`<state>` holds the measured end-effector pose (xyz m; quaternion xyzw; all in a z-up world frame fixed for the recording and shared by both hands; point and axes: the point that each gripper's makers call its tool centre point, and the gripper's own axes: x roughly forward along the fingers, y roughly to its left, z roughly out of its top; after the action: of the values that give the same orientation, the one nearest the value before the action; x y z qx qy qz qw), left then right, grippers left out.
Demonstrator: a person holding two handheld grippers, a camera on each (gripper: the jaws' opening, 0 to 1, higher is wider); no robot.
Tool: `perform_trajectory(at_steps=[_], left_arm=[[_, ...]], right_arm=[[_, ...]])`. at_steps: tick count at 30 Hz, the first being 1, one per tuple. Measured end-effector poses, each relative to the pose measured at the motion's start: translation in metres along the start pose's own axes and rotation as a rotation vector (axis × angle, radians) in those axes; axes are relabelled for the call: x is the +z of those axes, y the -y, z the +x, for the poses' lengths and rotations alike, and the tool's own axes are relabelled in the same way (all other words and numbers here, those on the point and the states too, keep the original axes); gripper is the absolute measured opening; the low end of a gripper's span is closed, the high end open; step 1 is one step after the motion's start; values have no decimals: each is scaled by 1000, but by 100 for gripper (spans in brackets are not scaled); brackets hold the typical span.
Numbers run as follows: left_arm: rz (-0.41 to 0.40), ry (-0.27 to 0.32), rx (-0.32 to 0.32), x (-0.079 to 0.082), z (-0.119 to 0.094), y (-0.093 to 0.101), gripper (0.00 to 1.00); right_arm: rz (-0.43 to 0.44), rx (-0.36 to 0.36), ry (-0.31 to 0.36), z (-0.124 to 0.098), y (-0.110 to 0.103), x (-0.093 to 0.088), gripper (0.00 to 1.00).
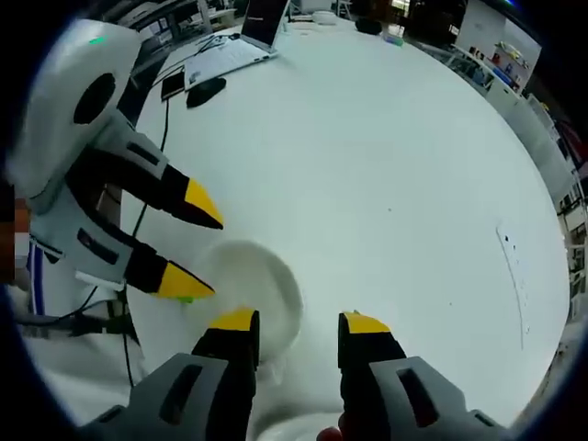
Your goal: Tidy tabletop coffee trays, cups and spoons，present forward
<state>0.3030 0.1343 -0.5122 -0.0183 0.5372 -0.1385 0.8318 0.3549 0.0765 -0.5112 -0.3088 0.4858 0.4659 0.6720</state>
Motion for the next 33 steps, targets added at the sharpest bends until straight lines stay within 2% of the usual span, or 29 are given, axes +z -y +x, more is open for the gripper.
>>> perform_trajectory(at_steps=[2, 9, 13, 17, 19, 26, 30, 33], left_arm=[[1, -6, 28, 0, 2, -3, 35], [-1, -40, 49, -4, 8, -1, 35], [-3, -79, 81, -8, 10, -4, 36], [-12, -73, 97, -6, 7, -6, 35], [-14, -89, 106, -2, 10, -12, 34], [-56, -104, 102, -9, 10, -8, 22], [-91, -107, 122, 0, 16, -14, 18], [-103, -109, 134, 3, 18, -12, 14]], right_arm=[[12, -7, -9, 3, 3, -1, 34], [47, -6, -27, 11, 4, -4, 32], [65, -12, -44, 13, 3, -6, 31], [55, -14, -53, 13, 0, -9, 28], [52, -14, -57, 15, 0, -10, 27], [53, -16, -69, 19, -3, -13, 23], [93, -22, -73, 22, 0, -17, 20], [121, -18, -67, 25, -3, -18, 13]])
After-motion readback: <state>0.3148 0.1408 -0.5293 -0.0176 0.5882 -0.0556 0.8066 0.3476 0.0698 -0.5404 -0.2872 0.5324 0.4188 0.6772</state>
